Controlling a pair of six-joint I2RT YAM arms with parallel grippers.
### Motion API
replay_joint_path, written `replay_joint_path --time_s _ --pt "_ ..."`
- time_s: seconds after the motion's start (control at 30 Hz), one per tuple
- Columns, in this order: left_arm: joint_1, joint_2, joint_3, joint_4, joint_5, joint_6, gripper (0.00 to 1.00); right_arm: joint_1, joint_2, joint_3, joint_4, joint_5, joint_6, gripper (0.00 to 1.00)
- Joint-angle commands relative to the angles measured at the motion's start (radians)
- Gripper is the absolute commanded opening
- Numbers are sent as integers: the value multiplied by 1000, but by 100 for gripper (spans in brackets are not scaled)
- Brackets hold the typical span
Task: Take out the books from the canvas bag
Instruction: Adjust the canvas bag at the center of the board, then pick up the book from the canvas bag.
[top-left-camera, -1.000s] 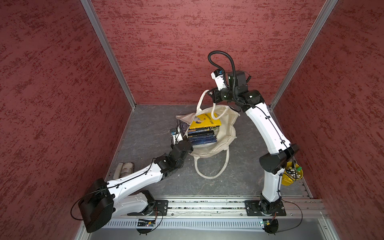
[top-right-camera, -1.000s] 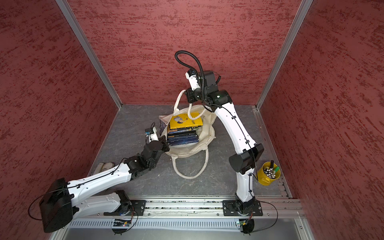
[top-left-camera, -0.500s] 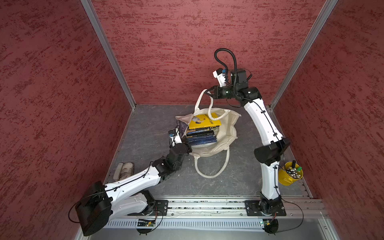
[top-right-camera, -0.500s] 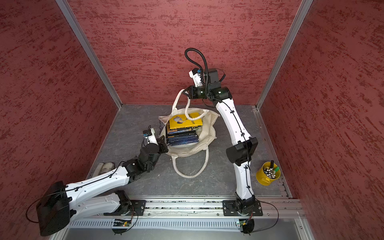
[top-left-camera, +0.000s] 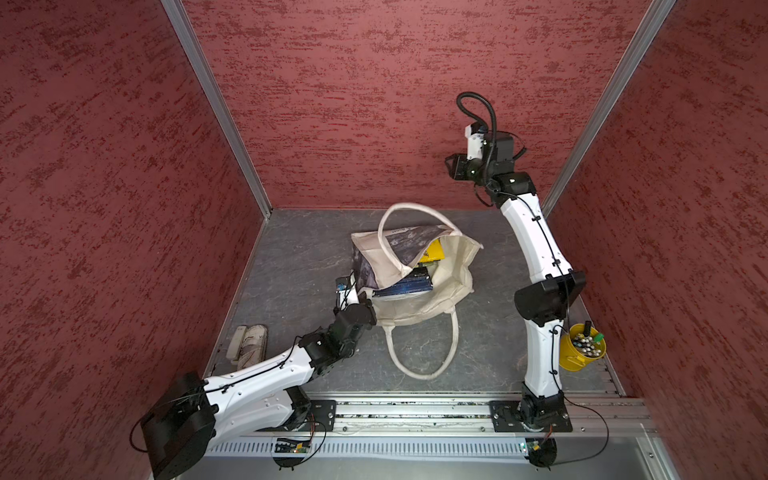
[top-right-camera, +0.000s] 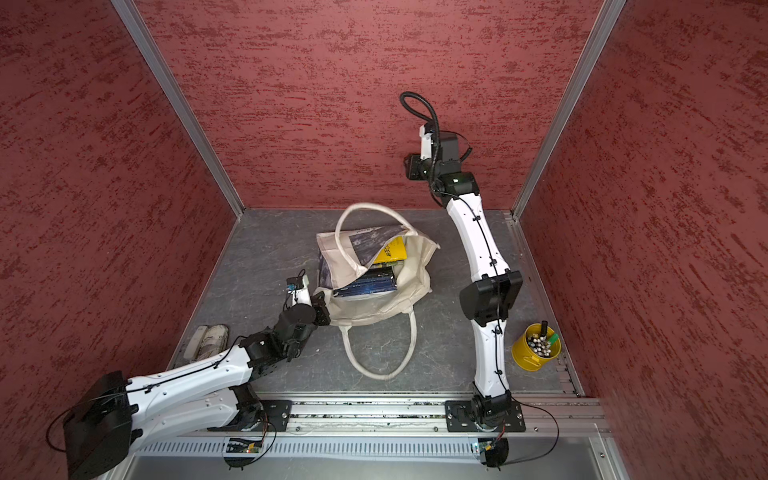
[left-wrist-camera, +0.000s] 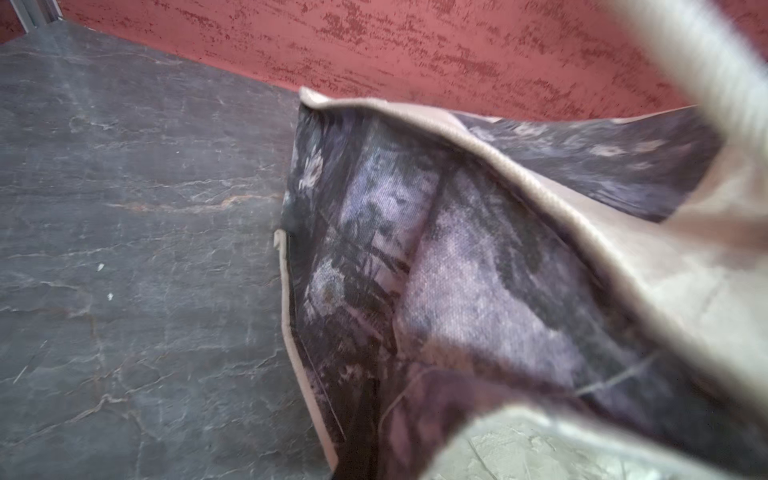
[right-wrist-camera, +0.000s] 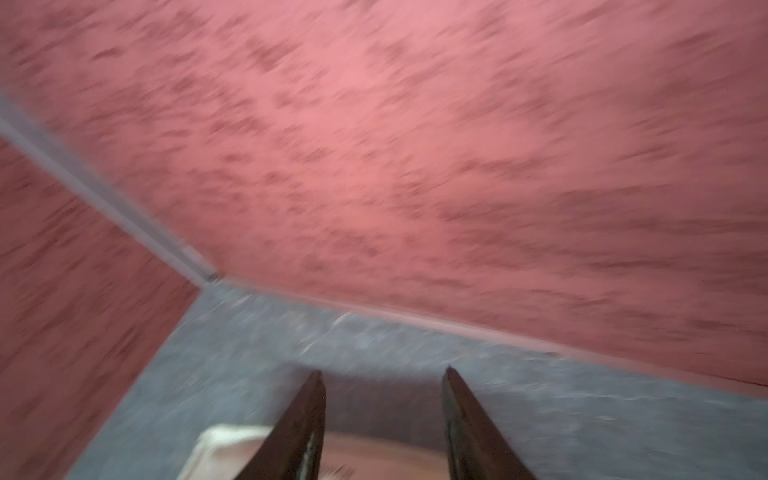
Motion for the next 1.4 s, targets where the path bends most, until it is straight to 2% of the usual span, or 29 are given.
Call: replay_joint_path --time_s 0.0,0.17,0.27,0.33,0.43,0.5,0.67,0.8,0.9,0.93,0.97,1.0,1.1,1.17,1.23,1.37 --pt "-2 -14 -2 -60 -11 8 0 11 3 -14 67 97 -13 51" --pt "-1 -22 20 -83 -20 3 0 30 -90 -80 76 93 -11 58" --pt "-2 -20 55 -109 -17 -16 0 80 -203 -222 122 79 -20 63" --pt "0 -7 94 -143 -5 -52 0 102 -320 -391 202 24 20 65" --pt "-1 18 150 -191 20 -102 0 112 -544 -742 428 0 96 79" --pt "-2 26 175 -207 38 -132 0 121 -678 -924 530 -7 141 82" --pt "-7 31 219 -185 72 -168 0 197 -915 -1218 596 4 206 85" --pt "-9 31 225 -112 93 -149 0 231 -1124 -1473 663 15 361 84" --pt "-14 37 221 -58 100 -121 0 284 -1223 -1630 674 10 367 84" --pt "-20 42 221 -46 90 -105 0 311 -1241 -1683 674 10 367 84" --pt "-25 45 219 -37 77 -91 0 343 -1246 -1723 809 -22 515 82" --pt "-29 45 212 -17 73 -77 0 372 -1238 -1760 831 -23 544 81" --pt "-51 35 169 74 58 -32 0 430 -1201 -1838 881 30 595 74" --pt "-61 31 148 123 44 3 0 454 -1163 -1891 966 13 633 69" --pt "-64 33 148 110 21 24 0 479 -1117 -1923 1037 0 669 61" --pt "-61 37 137 113 -1 69 0 502 -1007 -1978 1205 5 747 57"
